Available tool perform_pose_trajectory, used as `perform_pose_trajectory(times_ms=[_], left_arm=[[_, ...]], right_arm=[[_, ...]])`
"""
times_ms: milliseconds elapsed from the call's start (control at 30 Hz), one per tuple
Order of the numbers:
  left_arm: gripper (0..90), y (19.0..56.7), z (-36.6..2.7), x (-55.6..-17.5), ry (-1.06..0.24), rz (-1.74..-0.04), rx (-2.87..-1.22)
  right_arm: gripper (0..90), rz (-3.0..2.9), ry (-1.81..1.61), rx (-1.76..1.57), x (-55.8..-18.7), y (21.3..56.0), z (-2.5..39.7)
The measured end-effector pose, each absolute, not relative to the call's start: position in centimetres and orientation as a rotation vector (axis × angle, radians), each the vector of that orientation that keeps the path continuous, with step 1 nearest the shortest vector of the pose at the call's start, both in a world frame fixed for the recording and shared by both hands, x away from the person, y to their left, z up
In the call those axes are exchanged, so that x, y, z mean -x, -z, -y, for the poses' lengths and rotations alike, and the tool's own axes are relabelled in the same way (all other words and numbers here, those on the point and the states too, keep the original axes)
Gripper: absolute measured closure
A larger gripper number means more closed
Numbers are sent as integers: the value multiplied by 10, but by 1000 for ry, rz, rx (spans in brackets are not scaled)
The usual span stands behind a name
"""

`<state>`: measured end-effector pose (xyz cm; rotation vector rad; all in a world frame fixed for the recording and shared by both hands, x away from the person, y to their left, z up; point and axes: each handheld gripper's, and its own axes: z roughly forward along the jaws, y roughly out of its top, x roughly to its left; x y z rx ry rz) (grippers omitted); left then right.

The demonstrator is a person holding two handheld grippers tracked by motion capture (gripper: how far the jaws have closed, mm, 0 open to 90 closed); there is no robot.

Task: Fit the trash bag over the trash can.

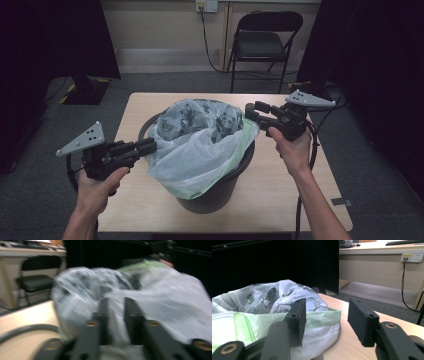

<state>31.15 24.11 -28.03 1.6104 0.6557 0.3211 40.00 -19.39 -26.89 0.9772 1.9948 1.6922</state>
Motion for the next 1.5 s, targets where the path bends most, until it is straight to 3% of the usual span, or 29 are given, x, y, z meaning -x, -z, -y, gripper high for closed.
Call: perform_pose_trajectory(times_ms=[133,267,300,367,567,733,967,1067,1133,1233,1500], left_arm=[[587,277,-241,-341,-362,-722,-1598],[552,286,-236,-363,-394,-805,-1632],[561,289,-236,-365,-386,-819,-1638],[681,292,-237,-363,-367,-805,-1616],[850,290,-249,-342,-369,-767,-1602],[847,291,-251,-320,-363,-722,-1612],[759,288,-250,-315,-331,-700,-1604],[696,286,-250,-322,-338,-713,-1558],[669,285,-248,-329,-349,-720,-1538],[628,287,-240,-340,-374,-757,-1546],[616,296,-231,-353,-424,-826,-1573]], right_arm=[[478,-2005,-1697,-955,-400,265,190],[477,-2005,-1707,-951,-399,264,189],[476,-2004,-1708,-949,-399,264,189],[473,-2002,-1715,-951,-398,265,190],[457,-2000,-1714,-940,-396,260,190],[433,-1996,-1725,-920,-396,251,182],[412,-2064,-1690,-882,-394,246,164],[534,-2085,-1634,-934,-399,256,165],[709,-2080,-1663,-939,-401,262,172],[833,-2042,-1684,-942,-397,268,181],[880,-2020,-1708,-996,-392,294,201]])
